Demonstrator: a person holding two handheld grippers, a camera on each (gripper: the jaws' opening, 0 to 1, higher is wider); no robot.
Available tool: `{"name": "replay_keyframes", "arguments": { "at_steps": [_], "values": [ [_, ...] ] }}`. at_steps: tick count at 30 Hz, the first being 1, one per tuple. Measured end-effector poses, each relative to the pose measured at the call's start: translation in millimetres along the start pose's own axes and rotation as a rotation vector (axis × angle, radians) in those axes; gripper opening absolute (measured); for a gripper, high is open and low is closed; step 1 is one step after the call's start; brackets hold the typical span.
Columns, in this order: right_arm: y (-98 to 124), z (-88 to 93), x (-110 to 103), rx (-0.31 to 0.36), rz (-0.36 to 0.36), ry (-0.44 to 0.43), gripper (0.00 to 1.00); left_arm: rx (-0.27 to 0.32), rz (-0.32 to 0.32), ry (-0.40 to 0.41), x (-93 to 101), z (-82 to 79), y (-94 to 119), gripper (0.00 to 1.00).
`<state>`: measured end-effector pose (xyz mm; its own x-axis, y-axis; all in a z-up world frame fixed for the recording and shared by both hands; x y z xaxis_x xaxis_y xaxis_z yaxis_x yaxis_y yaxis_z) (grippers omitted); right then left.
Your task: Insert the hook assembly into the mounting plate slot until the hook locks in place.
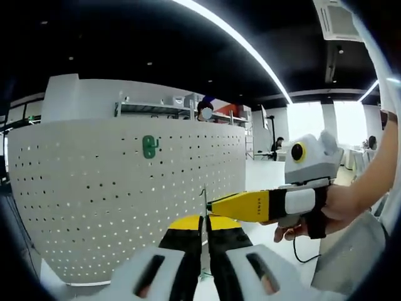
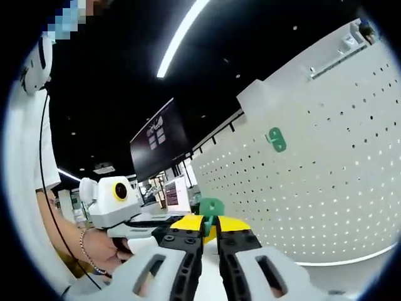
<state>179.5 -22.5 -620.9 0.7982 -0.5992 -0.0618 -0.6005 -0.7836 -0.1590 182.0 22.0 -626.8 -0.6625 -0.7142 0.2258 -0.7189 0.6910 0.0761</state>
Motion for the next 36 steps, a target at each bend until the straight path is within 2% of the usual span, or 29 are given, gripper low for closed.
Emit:
{"name": "replay_keyframes", "arguments": {
  "at_steps": [17, 19, 21, 24, 29, 30, 36],
  "values": [
    [-1.1, 0.6, 2.1, -0.001, 0.056, -0.023, 0.02, -0.003, -0.016, 0.007, -1.2, 1.4, 0.3, 0.01],
    [-0.9, 1.0, 2.2, 0.0, 0.066, -0.045, 0.01, -0.003, -0.018, 0.01, -1.3, 1.6, 0.1, 0.01],
    [0.1, 0.8, 3.6, 0.011, 0.071, -0.112, 0.01, 0.002, -0.016, 0.014, -0.5, 1.1, -0.3, 0.01],
    [0.0, 1.5, 3.3, -0.008, 0.069, -0.069, 0.01, -0.006, -0.018, 0.019, -0.1, 2.5, -0.5, 0.01],
    [0.0, 0.5, 2.4, -0.009, 0.073, -0.06, 0.0, -0.007, -0.017, 0.017, -0.3, 2.4, -0.7, 0.01],
    [-0.3, -0.4, 2.0, -0.009, 0.078, -0.034, 0.0, -0.004, -0.017, 0.018, -0.4, 2.0, -1.0, 0.01],
    [-0.7, -3.2, 2.5, -0.011, 0.09, -0.036, 0.0, 0.003, -0.012, 0.02, -0.4, 0.0, -1.7, 0.01]
  ]
}}
Point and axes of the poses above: the point that each gripper's makers call its tool centre point, and the gripper's own axes: y roughly backward along the fingers, x roughly to its right, z roughly out of its underside, the point moved 3 cm from there along y, roughly backward along the fingers, and after that the axes turned 15 degrees about y, right-handed, at the moved point
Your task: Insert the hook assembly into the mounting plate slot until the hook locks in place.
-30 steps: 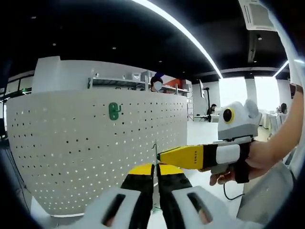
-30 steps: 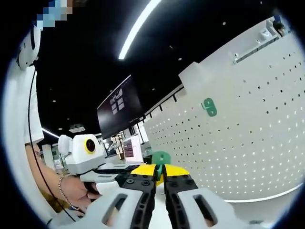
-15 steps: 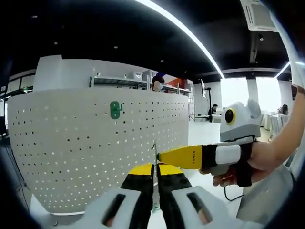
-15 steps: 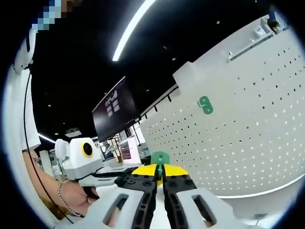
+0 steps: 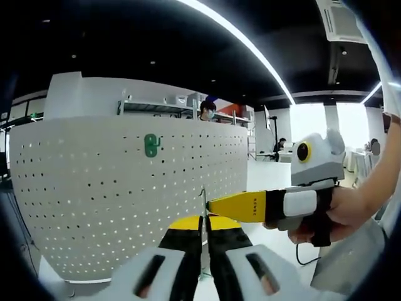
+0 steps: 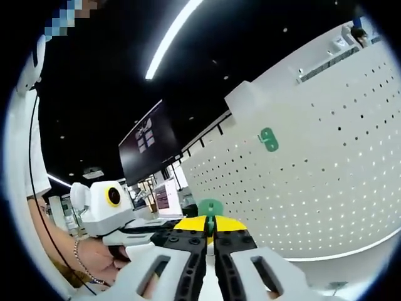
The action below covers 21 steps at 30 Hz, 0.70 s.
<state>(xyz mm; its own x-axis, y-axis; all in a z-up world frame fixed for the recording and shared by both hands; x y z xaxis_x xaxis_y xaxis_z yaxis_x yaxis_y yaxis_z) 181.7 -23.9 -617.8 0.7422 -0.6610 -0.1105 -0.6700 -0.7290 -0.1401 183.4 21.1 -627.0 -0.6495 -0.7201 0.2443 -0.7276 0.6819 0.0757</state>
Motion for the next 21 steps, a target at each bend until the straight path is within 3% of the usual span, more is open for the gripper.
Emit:
{"name": "replay_keyframes", "arguments": {
  "at_steps": [10, 12, 14, 21],
  "values": [
    [0.1, -1.3, -0.6, -0.008, -0.014, 0.004, 0.0, 0.006, 0.013, 0.018, -1.2, -0.4, -0.3, 0.07],
    [0.4, -2.4, -1.6, -0.008, -0.02, 0.006, 0.0, -0.001, -0.009, 0.011, -5.8, -0.2, -0.8, 0.19],
    [0.3, -3.7, -1.0, -0.004, -0.019, 0.009, 0.0, -0.01, -0.019, 0.034, -11.5, 1.4, -1.8, 0.38],
    [0.4, 0.3, -3.4, -0.015, -0.026, 0.002, 0.0, -0.024, -0.039, 0.023, -14.8, 6.2, -3.9, 0.78]
  ]
}}
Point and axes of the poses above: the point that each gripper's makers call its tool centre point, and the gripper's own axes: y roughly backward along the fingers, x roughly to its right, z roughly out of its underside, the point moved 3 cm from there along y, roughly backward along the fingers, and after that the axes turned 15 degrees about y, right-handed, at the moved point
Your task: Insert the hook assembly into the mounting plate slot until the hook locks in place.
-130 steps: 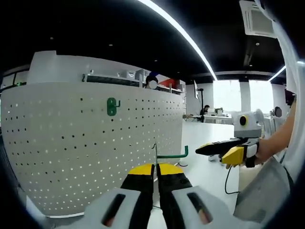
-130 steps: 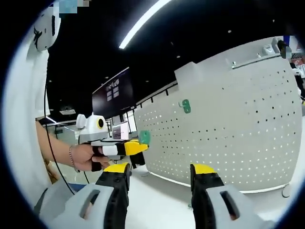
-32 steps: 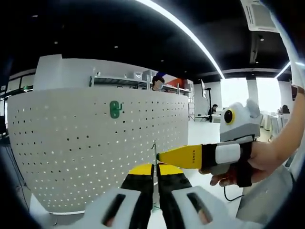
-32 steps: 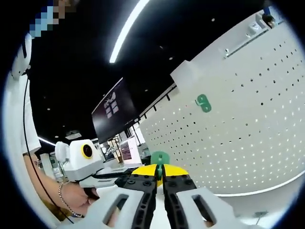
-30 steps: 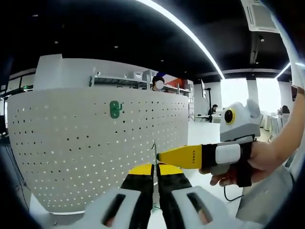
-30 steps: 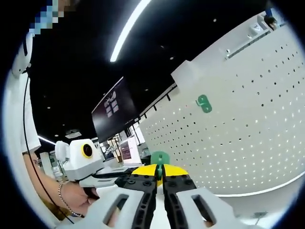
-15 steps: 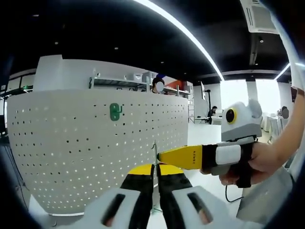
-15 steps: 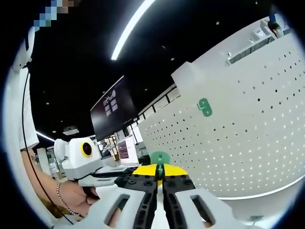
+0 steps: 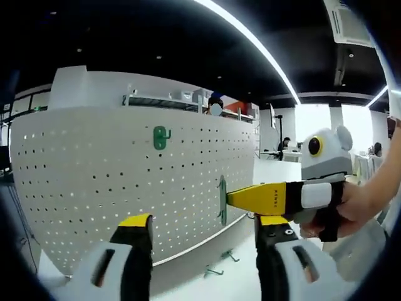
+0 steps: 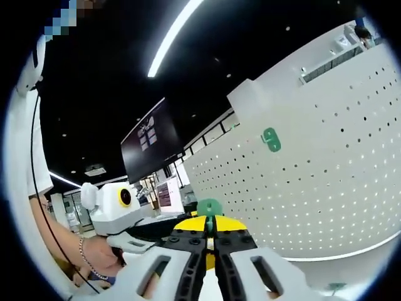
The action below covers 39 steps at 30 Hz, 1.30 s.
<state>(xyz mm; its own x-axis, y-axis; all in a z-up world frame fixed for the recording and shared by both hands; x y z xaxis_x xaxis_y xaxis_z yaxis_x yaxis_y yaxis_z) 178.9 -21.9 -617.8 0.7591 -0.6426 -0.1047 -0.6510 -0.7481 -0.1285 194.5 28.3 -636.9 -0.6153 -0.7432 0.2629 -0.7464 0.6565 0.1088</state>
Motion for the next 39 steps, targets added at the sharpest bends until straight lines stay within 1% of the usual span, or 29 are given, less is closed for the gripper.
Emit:
{"name": "replay_keyframes", "arguments": {
  "at_steps": [1, 2, 3, 7, 11, 17, 19, 21, 22, 23, 24, 25, 26, 28, 29, 33, 39],
  "values": [
    [0.0, 0.1, -0.1, 0.0, 0.0, -0.001, 0.0, -0.014, 0.0, 0.006, -0.1, 3.3, -1.2, 0.82],
    [-0.1, 0.0, -0.5, 0.001, -0.001, -0.008, 0.0, -0.035, 0.004, 0.016, 0.5, 7.3, -1.3, 0.84],
    [-0.2, -0.1, -0.6, 0.002, -0.002, -0.014, 0.0, -0.043, 0.006, 0.015, 0.6, 9.7, -1.6, 0.85],
    [-0.2, -0.3, -0.2, 0.001, -0.001, -0.015, 0.0, -0.045, 0.008, -0.012, 4.4, 11.9, -1.7, 0.96],
    [-0.4, 0.2, -0.3, 0.0, -0.001, -0.02, 0.0, -0.058, 0.002, -0.019, 3.2, 14.7, -2.5, 0.99],
    [0.2, -0.5, 0.7, 0.0, 0.004, -0.017, 0.0, -0.061, 0.0, -0.009, 3.2, 16.0, -1.7, 0.99],
    [1.1, -1.7, 2.6, -0.007, 0.022, 0.013, 0.0, -0.064, -0.003, -0.012, 2.9, 16.8, -1.7, 0.99],
    [5.0, -0.4, 12.8, -0.07, 0.107, 0.145, 0.0, -0.065, -0.005, -0.011, 2.5, 17.2, -1.6, 0.98],
    [5.3, -0.6, 13.2, -0.1, 0.129, 0.229, 0.0, -0.065, -0.006, -0.009, 2.4, 17.4, -1.5, 0.98],
    [7.2, -1.9, 17.8, -0.112, 0.175, 0.268, 0.0, -0.069, -0.009, -0.009, 2.3, 18.1, -1.4, 0.98],
    [9.4, -3.0, 22.7, -0.11, 0.215, 0.263, 0.0, -0.073, -0.007, -0.007, 2.6, 18.7, -1.3, 0.98],
    [11.5, -3.0, 27.3, -0.123, 0.247, 0.273, 0.0, -0.074, -0.007, -0.009, 2.8, 18.8, -1.2, 0.98],
    [13.7, -2.7, 32.9, -0.14, 0.276, 0.302, 0.0, -0.073, -0.008, -0.013, 2.6, 18.5, -1.0, 0.98],
    [14.2, -2.3, 34.4, -0.145, 0.281, 0.307, 0.0, -0.072, -0.01, -0.01, 2.7, 18.0, -0.7, 0.97],
    [15.5, -1.9, 36.8, -0.153, 0.298, 0.31, 0.0, -0.07, -0.011, -0.01, 2.4, 17.5, -0.7, 0.97],
    [15.1, -0.6, 38.1, -0.16, 0.298, 0.302, 0.0, -0.071, -0.011, -0.007, 2.3, 17.1, -1.1, 0.97],
    [10.4, -5.0, 44.9, -0.163, 0.316, 0.31, 0.0, -0.075, -0.015, -0.007, 2.1, 18.8, -1.2, 0.96]
  ]
}}
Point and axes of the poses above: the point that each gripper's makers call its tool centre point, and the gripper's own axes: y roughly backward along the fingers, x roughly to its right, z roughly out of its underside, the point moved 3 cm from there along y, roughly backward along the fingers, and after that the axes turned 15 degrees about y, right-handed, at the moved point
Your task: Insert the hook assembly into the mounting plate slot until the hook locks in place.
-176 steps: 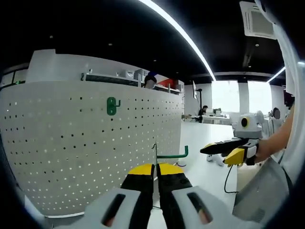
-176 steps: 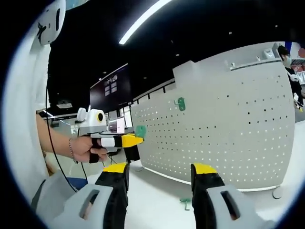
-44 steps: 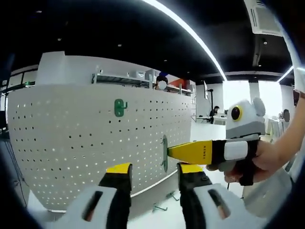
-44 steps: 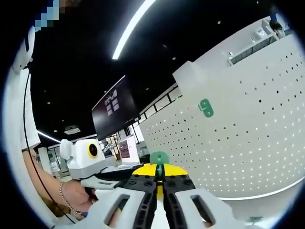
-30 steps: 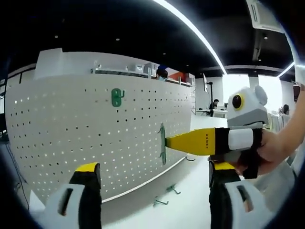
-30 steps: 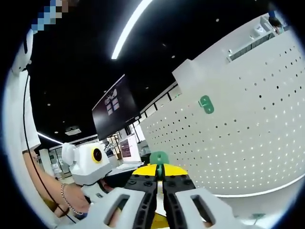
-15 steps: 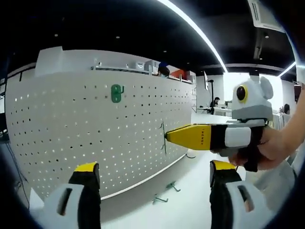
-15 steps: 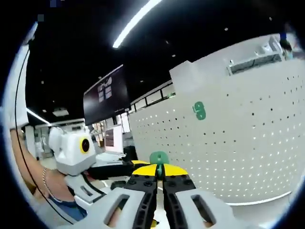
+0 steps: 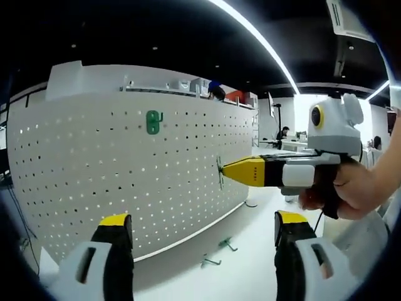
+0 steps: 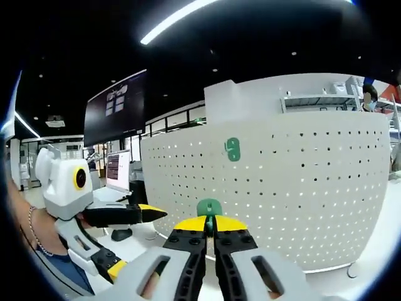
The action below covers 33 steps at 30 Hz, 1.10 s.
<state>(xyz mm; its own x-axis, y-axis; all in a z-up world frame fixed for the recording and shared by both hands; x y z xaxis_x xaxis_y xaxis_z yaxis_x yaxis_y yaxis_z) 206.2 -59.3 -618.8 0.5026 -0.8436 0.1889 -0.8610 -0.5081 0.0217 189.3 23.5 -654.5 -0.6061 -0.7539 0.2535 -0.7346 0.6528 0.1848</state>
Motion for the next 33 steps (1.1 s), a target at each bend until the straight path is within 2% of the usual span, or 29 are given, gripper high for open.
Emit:
{"name": "replay_keyframes", "arguments": {
  "at_steps": [17, 27, 33],
  "values": [
    [-26.4, -18.0, 41.9, 0.003, 0.119, 0.046, 0.0, 0.013, 0.001, 0.023, -2.0, 4.6, 7.7, 0.95],
    [-41.6, -33.3, 66.1, 0.049, 0.191, 0.049, 0.0, 0.025, 0.007, 0.025, 0.2, 3.6, 10.5, 0.95],
    [-49.5, -42.0, 70.9, 0.086, 0.211, 0.065, 0.0, 0.025, 0.005, 0.033, 0.3, 5.8, 13.3, 0.95]
  ]
}}
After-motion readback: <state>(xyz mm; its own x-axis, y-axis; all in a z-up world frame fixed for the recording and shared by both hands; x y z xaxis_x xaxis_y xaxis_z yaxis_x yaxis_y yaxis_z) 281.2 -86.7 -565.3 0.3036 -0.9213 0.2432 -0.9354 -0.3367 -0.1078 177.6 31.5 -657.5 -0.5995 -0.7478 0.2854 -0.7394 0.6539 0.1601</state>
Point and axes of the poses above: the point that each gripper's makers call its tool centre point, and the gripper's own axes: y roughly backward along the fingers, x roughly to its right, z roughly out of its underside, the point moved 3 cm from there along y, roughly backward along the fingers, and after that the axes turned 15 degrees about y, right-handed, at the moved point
